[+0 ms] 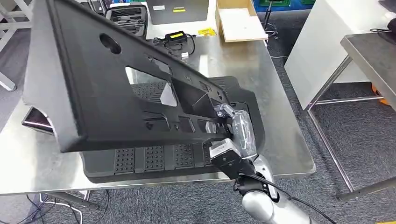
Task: Take the parts from the cabinet and place them on the table.
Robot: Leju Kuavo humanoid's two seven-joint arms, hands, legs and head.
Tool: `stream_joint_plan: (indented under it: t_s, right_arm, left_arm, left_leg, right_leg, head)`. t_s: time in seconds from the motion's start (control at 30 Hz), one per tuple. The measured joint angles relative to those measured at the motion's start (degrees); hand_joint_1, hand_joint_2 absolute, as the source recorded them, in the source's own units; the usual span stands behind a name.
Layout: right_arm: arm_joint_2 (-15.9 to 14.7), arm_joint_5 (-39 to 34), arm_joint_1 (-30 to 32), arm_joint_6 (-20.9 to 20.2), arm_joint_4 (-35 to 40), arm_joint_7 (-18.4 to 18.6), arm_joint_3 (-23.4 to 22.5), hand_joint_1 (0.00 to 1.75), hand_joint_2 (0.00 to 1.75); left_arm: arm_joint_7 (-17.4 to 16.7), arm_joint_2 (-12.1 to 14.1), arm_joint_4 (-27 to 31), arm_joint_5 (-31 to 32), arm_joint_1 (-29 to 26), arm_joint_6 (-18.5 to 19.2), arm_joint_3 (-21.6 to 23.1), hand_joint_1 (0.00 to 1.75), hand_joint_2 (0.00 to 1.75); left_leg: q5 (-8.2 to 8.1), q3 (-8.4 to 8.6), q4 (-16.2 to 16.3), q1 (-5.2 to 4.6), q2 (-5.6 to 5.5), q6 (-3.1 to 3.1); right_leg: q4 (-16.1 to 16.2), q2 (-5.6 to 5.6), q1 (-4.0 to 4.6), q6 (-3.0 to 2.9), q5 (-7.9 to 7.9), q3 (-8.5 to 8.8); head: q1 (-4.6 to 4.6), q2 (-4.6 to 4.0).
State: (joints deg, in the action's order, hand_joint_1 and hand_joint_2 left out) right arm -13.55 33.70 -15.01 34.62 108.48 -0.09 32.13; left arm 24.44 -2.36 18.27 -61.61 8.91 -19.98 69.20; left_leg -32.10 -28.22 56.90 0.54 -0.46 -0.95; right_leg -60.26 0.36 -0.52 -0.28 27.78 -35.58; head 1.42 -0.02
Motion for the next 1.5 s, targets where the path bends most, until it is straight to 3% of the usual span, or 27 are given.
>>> stream_joint_plan:
  t_s: [0.3, 0.93, 1.07, 1.3, 1.5]
  right_arm:
    - [-0.1, -0.2, -2.1, 0.0, -0.2, 0.3, 0.4, 1.75, 1.75]
    - [-0.1, 12.5, -13.9, -0.2, -8.6, 12.8, 5.1, 1.75, 1.75]
    - [-0.1, 13.8, -16.2, -0.4, -11.0, 15.8, 6.1, 1.75, 1.75]
    - [-0.1, 13.4, -19.4, -0.3, -15.1, 18.5, 7.5, 1.75, 1.75]
    - [-0.1, 11.4, -20.3, 0.1, -17.3, 18.5, 8.2, 1.75, 1.75]
  left_arm:
    - [-0.6, 0.0, 0.0, 0.5, 0.0, -0.6, 0.0, 0.0, 1.75]
    - [-3.3, 0.0, 0.2, 3.3, 0.9, -1.0, 0.0, 0.0, 1.75]
    - [-3.2, 0.0, 0.3, 3.6, 1.0, 0.6, 0.0, 0.0, 1.75]
    - [-3.3, 0.1, 0.3, 4.6, 1.2, 1.2, 0.0, 0.0, 1.75]
    - [-3.3, 0.2, 0.3, 4.7, 1.1, 2.0, 0.0, 0.0, 1.75]
  left_leg:
    - [-0.01, 0.16, 0.0, -0.09, 0.0, 0.01]
    - [-0.01, 0.19, 0.1, -0.08, -0.03, 0.01]
    - [-0.01, 0.18, 0.1, -0.09, -0.03, 0.01]
    - [-0.01, 0.19, 0.1, -0.09, -0.03, 0.01]
    - [-0.01, 0.19, 0.1, -0.09, -0.03, 0.01]
  right_leg:
    - [0.2, -0.04, -0.09, 0.03, -0.02, 0.31]
    - [0.2, -0.09, -0.09, 0.06, -0.05, 0.39]
    - [0.2, -0.1, -0.1, 0.06, -0.05, 0.39]
    - [0.2, -0.1, -0.1, 0.07, -0.05, 0.39]
    - [0.2, -0.09, -0.09, 0.06, -0.05, 0.39]
  head:
    - [0.0, 0.0]
    - [-0.09, 0.0]
    - [-0.11, 0.0]
    - [-0.11, 0.0]
    - [-0.11, 0.0]
